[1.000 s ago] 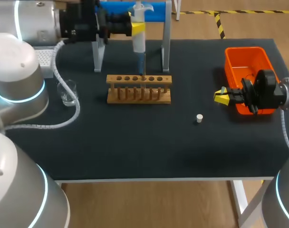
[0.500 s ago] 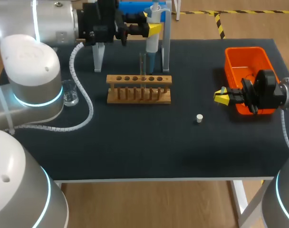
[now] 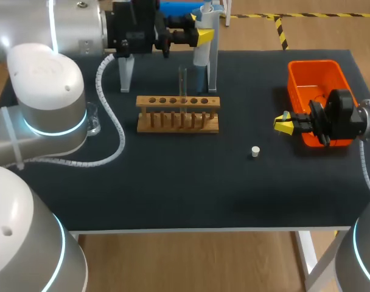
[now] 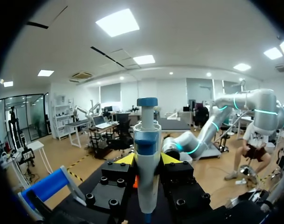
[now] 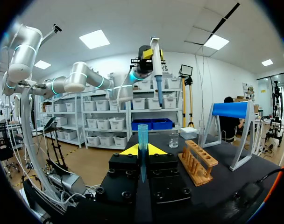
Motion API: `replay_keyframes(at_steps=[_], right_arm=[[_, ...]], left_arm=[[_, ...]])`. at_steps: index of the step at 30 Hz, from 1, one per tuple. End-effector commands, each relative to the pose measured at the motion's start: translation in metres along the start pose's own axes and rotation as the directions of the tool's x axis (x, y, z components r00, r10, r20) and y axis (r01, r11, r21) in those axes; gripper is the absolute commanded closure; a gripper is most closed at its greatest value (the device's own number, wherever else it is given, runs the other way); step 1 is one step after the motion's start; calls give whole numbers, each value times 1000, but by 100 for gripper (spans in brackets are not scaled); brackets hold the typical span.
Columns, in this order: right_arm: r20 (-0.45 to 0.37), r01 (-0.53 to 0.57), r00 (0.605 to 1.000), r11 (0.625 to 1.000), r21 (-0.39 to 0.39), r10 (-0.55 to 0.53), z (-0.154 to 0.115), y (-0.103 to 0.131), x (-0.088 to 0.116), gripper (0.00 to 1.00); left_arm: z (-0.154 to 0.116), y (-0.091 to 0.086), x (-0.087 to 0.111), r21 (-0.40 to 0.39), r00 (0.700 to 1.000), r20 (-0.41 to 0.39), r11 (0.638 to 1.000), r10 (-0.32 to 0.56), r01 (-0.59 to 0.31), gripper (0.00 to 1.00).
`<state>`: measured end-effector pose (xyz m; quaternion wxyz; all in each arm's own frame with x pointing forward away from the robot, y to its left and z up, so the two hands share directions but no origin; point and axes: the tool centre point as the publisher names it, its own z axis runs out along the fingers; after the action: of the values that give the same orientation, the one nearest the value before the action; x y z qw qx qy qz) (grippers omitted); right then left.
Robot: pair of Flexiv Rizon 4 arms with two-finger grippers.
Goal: Invert the test tube, pick up the pipette, mount the tip to pipette, aspirate from beaker and dispense into the tube, eject the tip, return the pipette, and cap with the stopper.
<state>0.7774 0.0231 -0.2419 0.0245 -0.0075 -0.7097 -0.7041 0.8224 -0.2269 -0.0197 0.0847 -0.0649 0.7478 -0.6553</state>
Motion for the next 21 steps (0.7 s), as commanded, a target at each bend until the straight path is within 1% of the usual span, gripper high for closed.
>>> replay_keyframes(at_steps=[1, 10, 12, 15, 21], right_arm=[[-1, 1, 1000, 1000, 1, -1, -1, 0, 1, 100], [-1, 1, 1000, 1000, 1, -1, -1, 0, 1, 100], [-1, 1, 1000, 1000, 1, -1, -1, 0, 1, 100], [-1, 1, 1000, 1000, 1, -1, -1, 0, 1, 100], [-1, 1, 1000, 1000, 1, -1, -1, 0, 1, 100]], left_arm=[[5, 0, -1, -1, 1000, -2, 1000, 1, -1, 100], [4, 0, -1, -7, 1000, -18, 1000, -4, 4, 100], [5, 0, -2, -9, 999, -40, 1000, -11, 11, 100], [6, 0, -2, -12, 999, -48, 1000, -10, 9, 100], [5, 1, -2, -13, 999, -42, 1000, -10, 9, 100]])
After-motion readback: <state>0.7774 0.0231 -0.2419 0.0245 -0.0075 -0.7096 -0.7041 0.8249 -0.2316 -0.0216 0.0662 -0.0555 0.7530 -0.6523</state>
